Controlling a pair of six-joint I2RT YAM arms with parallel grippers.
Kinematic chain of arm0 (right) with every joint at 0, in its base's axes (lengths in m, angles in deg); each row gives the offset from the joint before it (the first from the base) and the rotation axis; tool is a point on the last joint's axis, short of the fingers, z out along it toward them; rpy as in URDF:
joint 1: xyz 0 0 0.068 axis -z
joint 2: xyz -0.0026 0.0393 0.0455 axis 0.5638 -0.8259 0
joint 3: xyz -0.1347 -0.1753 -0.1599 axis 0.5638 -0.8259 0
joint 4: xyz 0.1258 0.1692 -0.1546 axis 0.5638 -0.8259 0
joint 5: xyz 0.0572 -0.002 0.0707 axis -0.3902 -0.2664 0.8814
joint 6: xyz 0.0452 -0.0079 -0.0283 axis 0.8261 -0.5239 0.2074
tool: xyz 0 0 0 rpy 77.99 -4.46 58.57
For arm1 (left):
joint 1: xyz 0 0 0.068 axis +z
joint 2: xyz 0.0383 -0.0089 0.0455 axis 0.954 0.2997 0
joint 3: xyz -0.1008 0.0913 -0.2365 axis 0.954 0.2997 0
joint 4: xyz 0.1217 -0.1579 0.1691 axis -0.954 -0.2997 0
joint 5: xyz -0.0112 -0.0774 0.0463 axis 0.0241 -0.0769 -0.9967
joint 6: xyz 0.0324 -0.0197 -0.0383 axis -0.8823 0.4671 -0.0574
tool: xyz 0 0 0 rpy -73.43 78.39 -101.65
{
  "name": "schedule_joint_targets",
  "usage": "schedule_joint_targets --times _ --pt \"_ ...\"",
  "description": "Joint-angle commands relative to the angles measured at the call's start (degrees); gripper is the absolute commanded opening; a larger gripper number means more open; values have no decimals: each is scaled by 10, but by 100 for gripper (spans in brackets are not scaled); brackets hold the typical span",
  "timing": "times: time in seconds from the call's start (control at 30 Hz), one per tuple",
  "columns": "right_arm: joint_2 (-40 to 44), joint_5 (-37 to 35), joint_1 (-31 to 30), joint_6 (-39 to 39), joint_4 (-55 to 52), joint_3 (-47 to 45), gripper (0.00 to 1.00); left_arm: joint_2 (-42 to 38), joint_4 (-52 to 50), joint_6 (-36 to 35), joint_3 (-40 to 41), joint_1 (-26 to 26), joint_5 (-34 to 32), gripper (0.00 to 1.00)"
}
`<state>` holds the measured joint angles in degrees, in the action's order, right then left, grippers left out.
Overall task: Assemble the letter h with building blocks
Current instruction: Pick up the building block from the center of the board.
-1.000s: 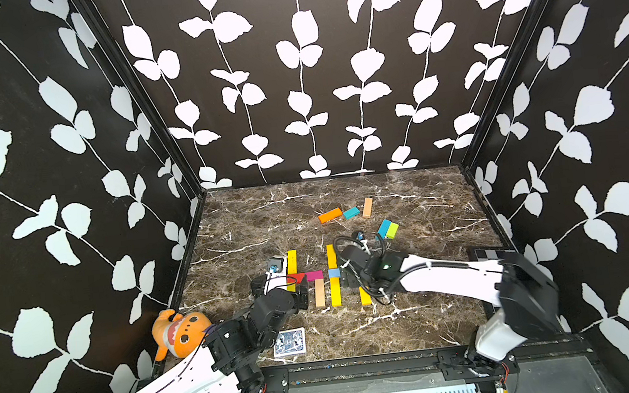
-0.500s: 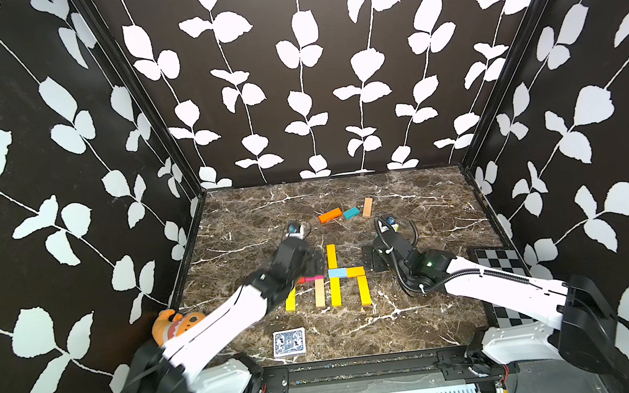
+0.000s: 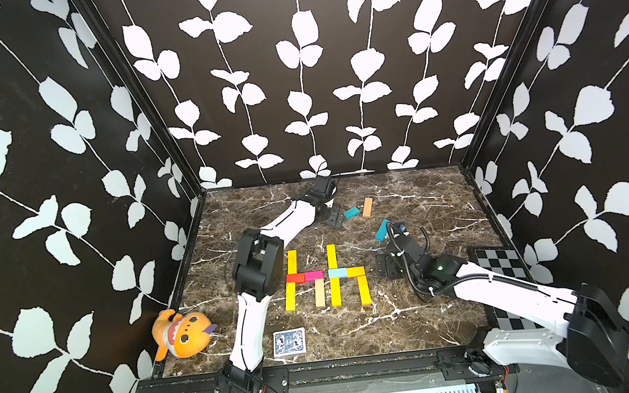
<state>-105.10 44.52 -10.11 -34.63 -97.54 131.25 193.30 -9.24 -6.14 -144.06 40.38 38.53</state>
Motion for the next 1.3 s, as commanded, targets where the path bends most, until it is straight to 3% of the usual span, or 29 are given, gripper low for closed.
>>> schedule_joint_targets --times 0.0,0.13,0.5,0.6,0.87,1.1,1.27 --pt "20 1 7 -6 13 -13 99 18 -94 -85 -68 -1 -57 94" --pt "25 3 10 -1 17 -21 100 61 -95 -105 -116 2 -77 95" --pt "41 -18 15 4 1 -8 100 201 -233 -103 -323 11 -19 81" --pt "46 -18 16 3 1 -7 99 212 -241 -99 -339 16 -6 78" --pt "53 -32 21 3 -6 -7 99 213 -247 -77 -327 23 55 42" --pt "26 -42 30 18 -21 -1 100 140 -129 15 -205 21 89 23" --pt "18 -43 43 41 -20 -7 100 44 -15 97 -101 13 85 17"
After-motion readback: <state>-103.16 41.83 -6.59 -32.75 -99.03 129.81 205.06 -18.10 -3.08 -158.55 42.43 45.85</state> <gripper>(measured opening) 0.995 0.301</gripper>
